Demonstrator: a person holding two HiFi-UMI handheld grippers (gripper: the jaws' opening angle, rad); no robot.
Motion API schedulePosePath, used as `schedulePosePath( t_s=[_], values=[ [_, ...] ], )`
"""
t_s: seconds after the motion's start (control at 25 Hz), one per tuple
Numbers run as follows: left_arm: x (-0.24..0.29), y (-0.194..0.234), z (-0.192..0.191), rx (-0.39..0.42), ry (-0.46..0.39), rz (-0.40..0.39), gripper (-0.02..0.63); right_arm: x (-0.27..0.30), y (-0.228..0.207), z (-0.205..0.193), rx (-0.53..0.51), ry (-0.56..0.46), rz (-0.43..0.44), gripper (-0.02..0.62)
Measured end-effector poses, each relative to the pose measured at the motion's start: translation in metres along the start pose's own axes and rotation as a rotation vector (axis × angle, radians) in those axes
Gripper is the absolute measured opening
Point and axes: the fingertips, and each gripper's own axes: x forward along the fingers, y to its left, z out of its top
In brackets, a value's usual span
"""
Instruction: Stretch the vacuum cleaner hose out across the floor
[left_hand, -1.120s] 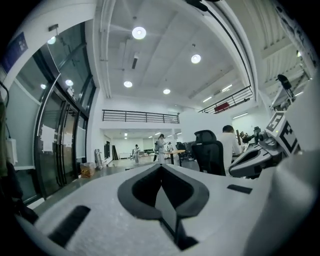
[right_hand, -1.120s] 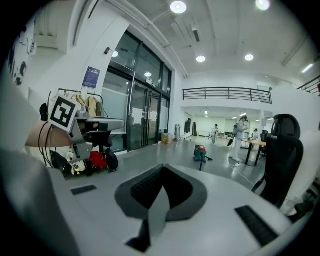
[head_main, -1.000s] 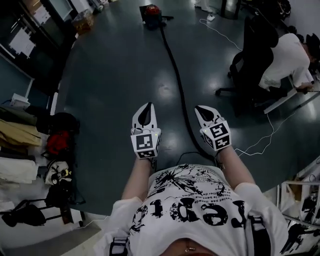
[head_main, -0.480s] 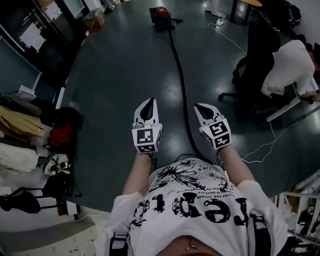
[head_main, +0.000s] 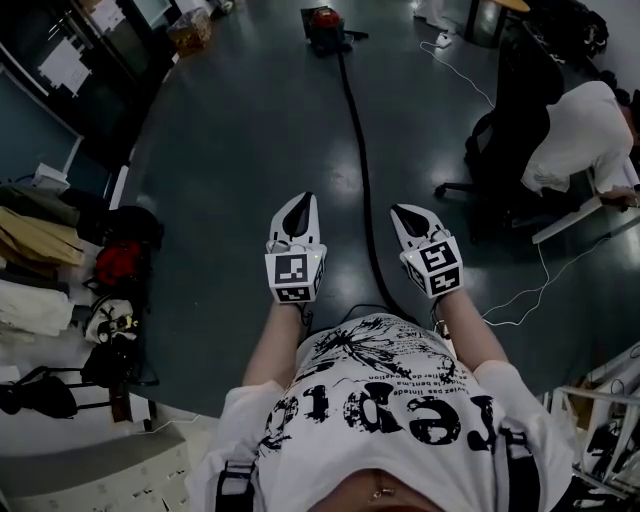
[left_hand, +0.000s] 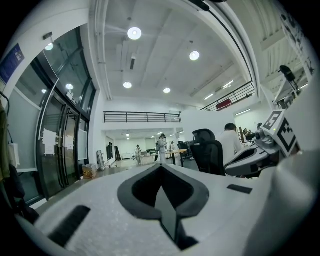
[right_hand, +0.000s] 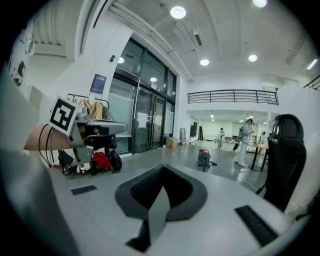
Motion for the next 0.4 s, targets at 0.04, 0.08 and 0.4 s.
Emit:
schedulePosePath(
  t_s=[0.04,0.08,0.4],
  values=[
    [0.002,-0.002,-0.001,-0.001,0.004,0.001,0.004,0.000,-0.003,-0.001,0.001,0.003,0.000,0.004],
    [0.004,-0.003,-0.002,-0.001,0.010,0.001,0.005,0.000,-0.005,-0.003,0.003,0.006,0.000,0.003],
    [0.013,-0.002,-0.013,-0.014,0.036,0.007,0.005,0.007,-0.013,-0.015,0.009,0.026,0.014,0.003]
  ],
)
